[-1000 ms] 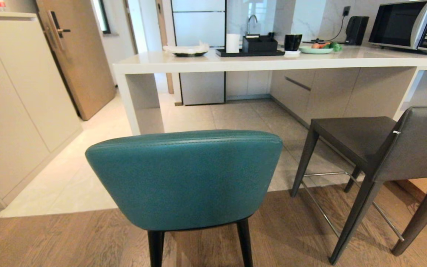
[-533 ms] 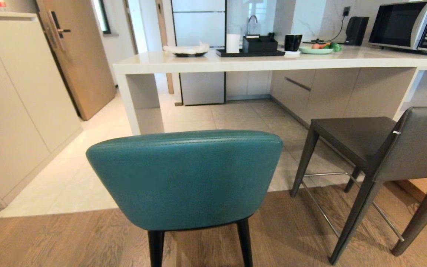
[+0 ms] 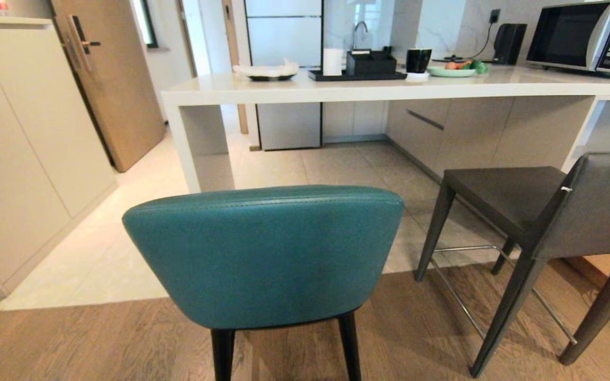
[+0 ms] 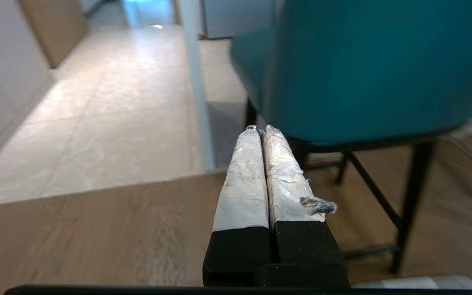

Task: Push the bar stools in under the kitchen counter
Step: Push the gray chair back under the dining table

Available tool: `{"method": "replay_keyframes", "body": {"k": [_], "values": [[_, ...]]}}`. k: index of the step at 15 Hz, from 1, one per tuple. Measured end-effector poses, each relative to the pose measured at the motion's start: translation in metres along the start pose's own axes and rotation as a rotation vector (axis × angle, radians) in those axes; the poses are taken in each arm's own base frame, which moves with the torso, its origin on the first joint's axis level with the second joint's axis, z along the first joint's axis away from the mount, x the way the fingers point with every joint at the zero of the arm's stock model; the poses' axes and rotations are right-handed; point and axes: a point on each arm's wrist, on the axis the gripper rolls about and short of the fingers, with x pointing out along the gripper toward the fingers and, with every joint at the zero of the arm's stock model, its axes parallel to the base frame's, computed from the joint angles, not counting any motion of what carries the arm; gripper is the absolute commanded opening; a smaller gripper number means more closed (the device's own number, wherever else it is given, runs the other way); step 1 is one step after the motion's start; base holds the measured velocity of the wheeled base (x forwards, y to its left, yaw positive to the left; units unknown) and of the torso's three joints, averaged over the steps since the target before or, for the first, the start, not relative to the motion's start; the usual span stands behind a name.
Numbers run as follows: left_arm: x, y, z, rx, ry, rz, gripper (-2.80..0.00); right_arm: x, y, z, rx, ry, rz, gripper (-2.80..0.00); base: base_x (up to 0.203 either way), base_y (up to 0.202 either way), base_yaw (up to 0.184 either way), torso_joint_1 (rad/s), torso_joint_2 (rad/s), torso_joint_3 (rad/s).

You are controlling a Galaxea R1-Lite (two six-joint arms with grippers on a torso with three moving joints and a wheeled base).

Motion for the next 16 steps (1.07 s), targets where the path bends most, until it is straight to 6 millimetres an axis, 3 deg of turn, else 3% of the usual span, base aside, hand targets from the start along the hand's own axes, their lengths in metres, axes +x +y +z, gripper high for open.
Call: {"method": "replay_keyframes", "body": {"k": [3, 6, 11, 16], "values": [[0.016, 0.0, -0.029, 0.034, -0.007, 0.014, -2.8, 0.01, 0.008, -0.034, 0.03, 0.05, 0.031, -2.8, 0.0, 0.0, 0.0, 0.0, 0.0, 0.0], [0.018, 0.001, -0.036, -0.015, -0.005, 0.04, -2.8, 0.01, 0.013, -0.05, 0.084, 0.146, 0.094, -2.8, 0.0, 0.0, 0.0, 0.0, 0.0, 0.0], [0.017, 0.001, -0.045, 0.037, 0.103, 0.055, -2.8, 0.009, 0.013, -0.053, 0.087, 0.17, 0.103, -2.8, 0.0, 0.0, 0.0, 0.0, 0.0, 0.0], [0.017, 0.001, -0.045, -0.018, 0.102, 0.061, -2.8, 0.009, 0.013, -0.053, 0.086, 0.172, 0.105, -2.8, 0.0, 0.0, 0.0, 0.0, 0.0, 0.0]]}}
